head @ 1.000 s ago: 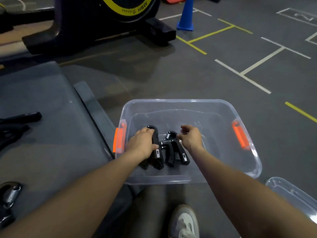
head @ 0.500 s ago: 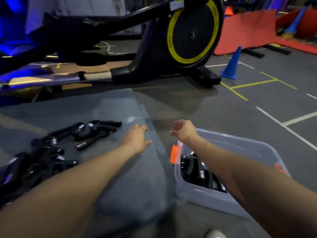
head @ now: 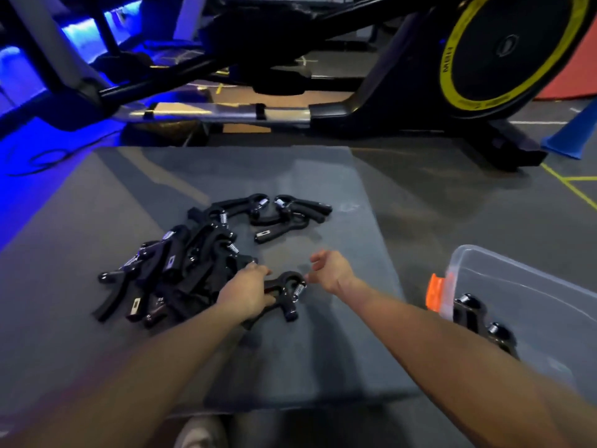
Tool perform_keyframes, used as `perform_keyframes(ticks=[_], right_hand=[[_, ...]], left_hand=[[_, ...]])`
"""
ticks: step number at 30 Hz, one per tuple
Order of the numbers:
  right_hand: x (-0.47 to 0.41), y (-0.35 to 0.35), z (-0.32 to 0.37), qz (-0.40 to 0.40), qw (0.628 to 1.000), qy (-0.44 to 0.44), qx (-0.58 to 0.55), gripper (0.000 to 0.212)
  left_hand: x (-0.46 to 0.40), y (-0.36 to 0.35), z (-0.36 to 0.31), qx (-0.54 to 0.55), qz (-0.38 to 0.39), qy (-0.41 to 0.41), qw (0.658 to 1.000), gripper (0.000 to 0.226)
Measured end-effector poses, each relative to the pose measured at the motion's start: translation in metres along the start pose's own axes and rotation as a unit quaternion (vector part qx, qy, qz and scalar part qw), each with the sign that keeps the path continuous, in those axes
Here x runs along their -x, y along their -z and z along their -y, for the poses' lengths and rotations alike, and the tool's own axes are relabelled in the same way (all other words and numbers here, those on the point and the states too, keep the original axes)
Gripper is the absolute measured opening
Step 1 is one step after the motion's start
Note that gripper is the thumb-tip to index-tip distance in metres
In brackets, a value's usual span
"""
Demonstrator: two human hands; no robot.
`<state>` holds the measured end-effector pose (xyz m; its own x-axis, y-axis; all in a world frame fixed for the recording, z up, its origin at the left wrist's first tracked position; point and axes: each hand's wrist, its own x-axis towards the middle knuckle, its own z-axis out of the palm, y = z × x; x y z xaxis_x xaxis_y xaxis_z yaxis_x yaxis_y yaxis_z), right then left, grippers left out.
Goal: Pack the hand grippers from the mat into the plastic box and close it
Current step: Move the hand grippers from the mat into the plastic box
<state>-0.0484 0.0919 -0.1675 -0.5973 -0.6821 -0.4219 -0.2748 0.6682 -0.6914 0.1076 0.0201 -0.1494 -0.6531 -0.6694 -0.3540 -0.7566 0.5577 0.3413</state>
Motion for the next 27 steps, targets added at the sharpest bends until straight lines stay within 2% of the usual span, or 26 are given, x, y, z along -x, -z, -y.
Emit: perform_keyframes(ticks=[12, 19, 23, 27], right_hand=[[-0.016, -0.026, -0.007, -0.005, 1.000, -0.004, 0.002, 0.046], [-0.020, -0.013, -0.017, -0.012, 0.997, -0.028, -0.071, 0.041], [-0.018, 0.008, -0.021, -0.020, 0.995, -0.031, -0.092, 0.042], [-0.010, 0.040, -0.027, -0.070, 0.990, -0.037, -0.113, 0.038]], left_hand=[[-0.027, -0.033, 0.006, -0.132, -0.011, -0.047, 0.990, 0.050], [-0.038, -0.036, -0.002, -0.209, -0.006, -0.047, 0.977, 0.052], [-0.040, -0.033, -0.014, -0.180, 0.008, -0.046, 0.983, 0.049], [-0.043, -0.011, -0.040, -0.024, 0.001, -0.050, 0.998, 0.044]])
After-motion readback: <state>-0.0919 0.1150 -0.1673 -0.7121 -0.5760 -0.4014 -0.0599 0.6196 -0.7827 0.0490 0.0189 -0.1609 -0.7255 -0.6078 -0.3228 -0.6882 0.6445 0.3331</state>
